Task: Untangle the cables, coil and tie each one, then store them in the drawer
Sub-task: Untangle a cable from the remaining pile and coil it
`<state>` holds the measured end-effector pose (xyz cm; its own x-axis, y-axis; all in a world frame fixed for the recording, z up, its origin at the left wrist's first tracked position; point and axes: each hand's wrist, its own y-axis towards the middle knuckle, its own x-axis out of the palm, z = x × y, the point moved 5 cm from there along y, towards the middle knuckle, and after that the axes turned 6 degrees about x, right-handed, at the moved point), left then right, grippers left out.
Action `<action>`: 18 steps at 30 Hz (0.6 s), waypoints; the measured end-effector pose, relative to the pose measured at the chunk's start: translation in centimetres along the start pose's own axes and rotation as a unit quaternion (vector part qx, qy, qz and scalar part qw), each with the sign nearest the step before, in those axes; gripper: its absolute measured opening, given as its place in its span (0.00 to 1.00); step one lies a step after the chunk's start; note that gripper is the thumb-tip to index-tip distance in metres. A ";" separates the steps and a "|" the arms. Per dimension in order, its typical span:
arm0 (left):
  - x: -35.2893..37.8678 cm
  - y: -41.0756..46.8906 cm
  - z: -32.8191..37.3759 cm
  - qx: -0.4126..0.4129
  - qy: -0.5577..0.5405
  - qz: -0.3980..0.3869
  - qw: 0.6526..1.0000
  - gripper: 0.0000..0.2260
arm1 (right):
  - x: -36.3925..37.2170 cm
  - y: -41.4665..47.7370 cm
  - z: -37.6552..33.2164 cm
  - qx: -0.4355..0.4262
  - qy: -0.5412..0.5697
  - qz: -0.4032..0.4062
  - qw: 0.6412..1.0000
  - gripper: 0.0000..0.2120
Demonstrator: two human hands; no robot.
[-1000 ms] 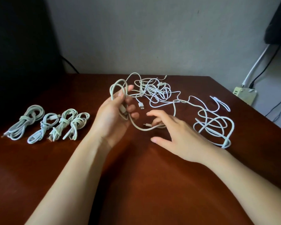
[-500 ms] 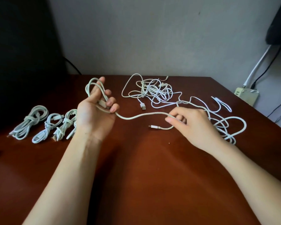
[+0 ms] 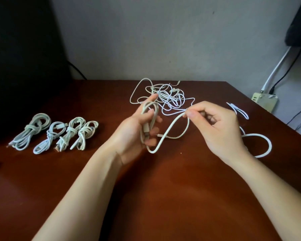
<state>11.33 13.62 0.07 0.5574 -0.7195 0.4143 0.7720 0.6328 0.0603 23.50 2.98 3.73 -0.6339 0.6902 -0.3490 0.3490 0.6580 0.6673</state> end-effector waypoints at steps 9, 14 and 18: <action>3.1 -0.9 -1.7 -0.073 0.063 -0.130 0.987 0.18 | 0.1 0.1 0.6 0.022 0.015 0.025 0.999 0.04; 3.4 -1.4 -1.9 -0.065 0.123 -0.175 0.975 0.19 | -0.1 -0.1 0.8 0.017 0.010 0.062 0.998 0.03; 3.3 -1.4 -2.2 -0.045 0.190 -0.216 0.957 0.17 | -0.4 -0.4 0.0 -0.031 -0.032 0.101 0.994 0.03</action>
<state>12.78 9.77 -0.70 0.2377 -0.9713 0.0067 0.9692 0.2376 0.0656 23.67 2.43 3.60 -0.5098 0.8254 -0.2425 0.4204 0.4849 0.7669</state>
